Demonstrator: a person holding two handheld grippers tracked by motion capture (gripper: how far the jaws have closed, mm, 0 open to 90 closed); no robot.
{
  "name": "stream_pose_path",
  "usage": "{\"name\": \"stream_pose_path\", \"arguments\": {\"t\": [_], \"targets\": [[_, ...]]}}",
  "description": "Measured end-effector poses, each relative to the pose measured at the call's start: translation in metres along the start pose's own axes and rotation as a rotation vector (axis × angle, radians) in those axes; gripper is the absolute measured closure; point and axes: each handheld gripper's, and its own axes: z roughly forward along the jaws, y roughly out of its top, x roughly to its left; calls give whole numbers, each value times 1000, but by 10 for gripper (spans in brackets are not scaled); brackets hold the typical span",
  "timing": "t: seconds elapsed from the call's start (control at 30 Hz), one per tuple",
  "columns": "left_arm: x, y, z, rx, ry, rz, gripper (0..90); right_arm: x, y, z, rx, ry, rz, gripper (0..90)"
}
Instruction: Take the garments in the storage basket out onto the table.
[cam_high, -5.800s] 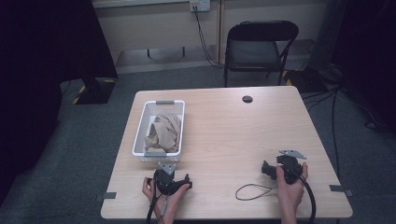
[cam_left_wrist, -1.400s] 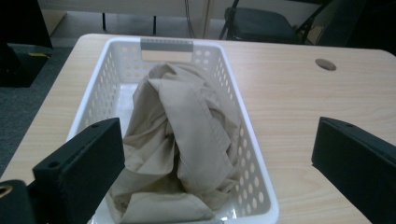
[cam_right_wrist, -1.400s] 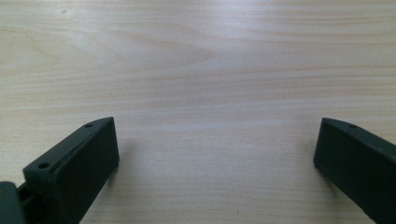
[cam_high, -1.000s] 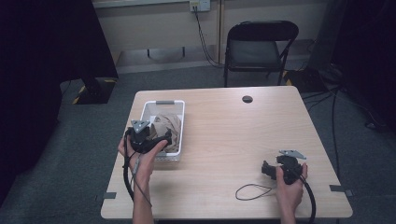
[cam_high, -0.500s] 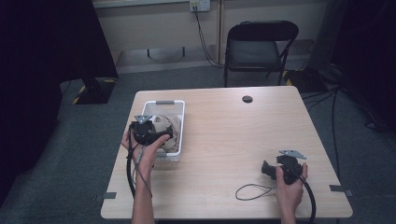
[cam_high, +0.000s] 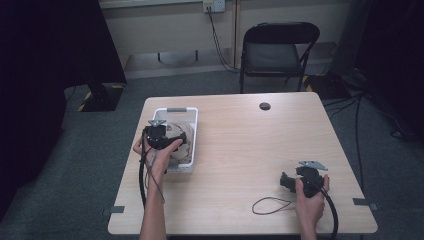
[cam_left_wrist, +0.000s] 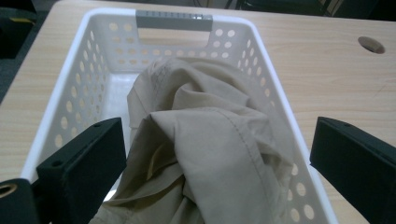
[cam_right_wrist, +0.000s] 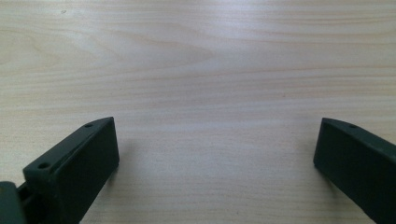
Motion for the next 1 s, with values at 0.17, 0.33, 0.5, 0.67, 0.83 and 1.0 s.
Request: {"name": "stream_pose_path", "arguments": {"t": [0.17, 0.33, 0.5, 0.67, 0.83, 1.0], "targets": [[1, -1, 8, 21, 3, -1, 34, 0, 0, 0, 0, 0, 0, 0], [4, -2, 20, 61, 25, -25, 38, 0, 0, 0, 0, 0, 0, 0], [4, -3, 26, 81, 40, -29, 62, 0, 0, 0, 0, 0, 0, 0], [5, -5, 34, 111, 47, -26, 77, 0, 0, 0, 0, 0, 0, 0], [3, -6, 37, 132, 51, -20, 90, 0, 0, 0, 0, 0, 0, 0], [6, -7, 42, 200, 28, -33, 118, 0, 0, 0, 0, 0, 0, 0]]}}
